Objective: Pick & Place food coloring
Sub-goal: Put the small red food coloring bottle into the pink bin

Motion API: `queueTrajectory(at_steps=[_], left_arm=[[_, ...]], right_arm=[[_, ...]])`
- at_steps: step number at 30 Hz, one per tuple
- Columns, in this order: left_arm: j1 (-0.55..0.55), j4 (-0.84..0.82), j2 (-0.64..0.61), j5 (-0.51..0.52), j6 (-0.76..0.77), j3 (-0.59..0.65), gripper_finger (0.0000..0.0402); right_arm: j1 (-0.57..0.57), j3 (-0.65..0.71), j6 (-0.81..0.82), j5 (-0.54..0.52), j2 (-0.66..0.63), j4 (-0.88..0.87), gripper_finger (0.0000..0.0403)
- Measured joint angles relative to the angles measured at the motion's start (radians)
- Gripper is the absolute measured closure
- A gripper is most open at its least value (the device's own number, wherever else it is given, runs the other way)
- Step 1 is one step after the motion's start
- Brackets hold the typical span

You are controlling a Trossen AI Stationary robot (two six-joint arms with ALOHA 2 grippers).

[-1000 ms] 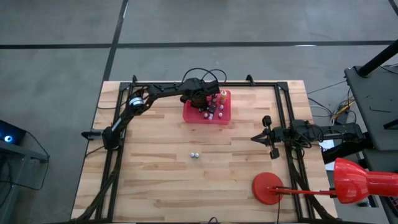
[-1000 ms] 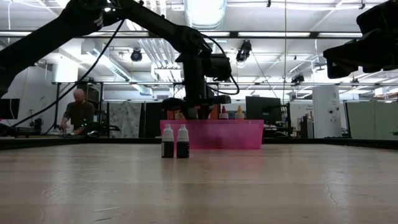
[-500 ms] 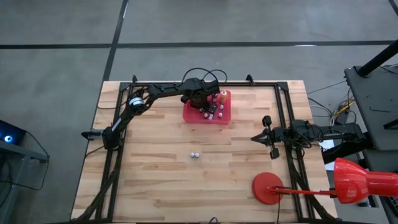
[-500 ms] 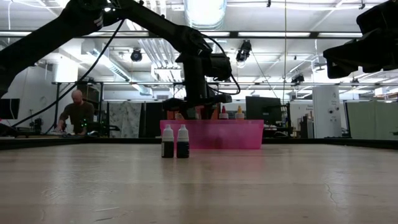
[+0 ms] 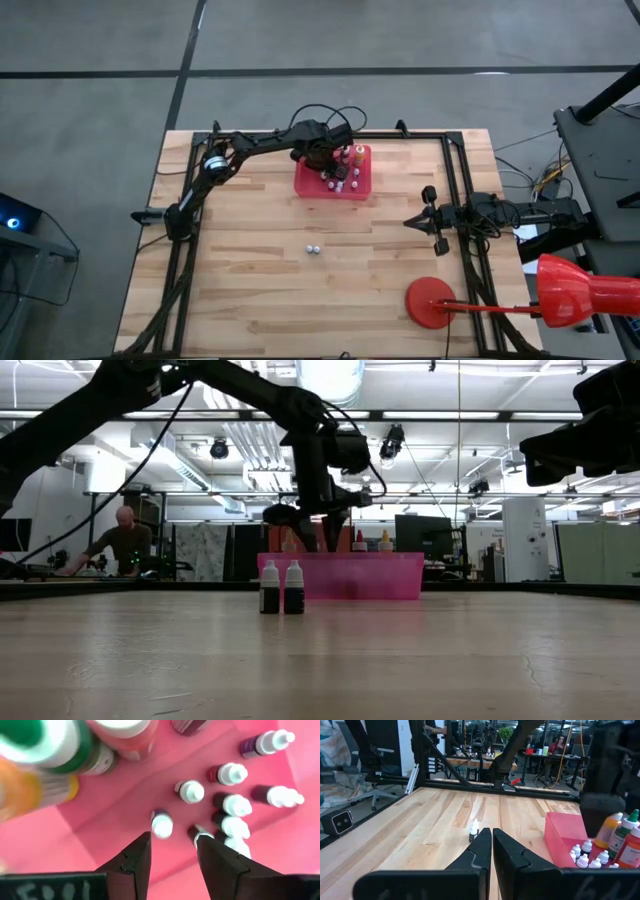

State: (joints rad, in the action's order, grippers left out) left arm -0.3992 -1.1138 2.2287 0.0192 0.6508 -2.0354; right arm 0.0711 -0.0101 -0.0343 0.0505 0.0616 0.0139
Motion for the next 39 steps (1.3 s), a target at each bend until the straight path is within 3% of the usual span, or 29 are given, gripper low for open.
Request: queueTrajectory(at_steps=[15, 39], left_arm=[[0.057, -0.058, -0.1, -0.039, -0.071, -0.006, 0.0271], [0.313, -0.181, -0.146, -0.09, -0.289, 0.014, 0.0271]], right_arm=[[0.001, 0.0, 0.0, 0.0, -0.001, 0.0, 0.0394], [0.0, 0.0, 0.0, 0.0, -0.001, 0.0, 0.0394]])
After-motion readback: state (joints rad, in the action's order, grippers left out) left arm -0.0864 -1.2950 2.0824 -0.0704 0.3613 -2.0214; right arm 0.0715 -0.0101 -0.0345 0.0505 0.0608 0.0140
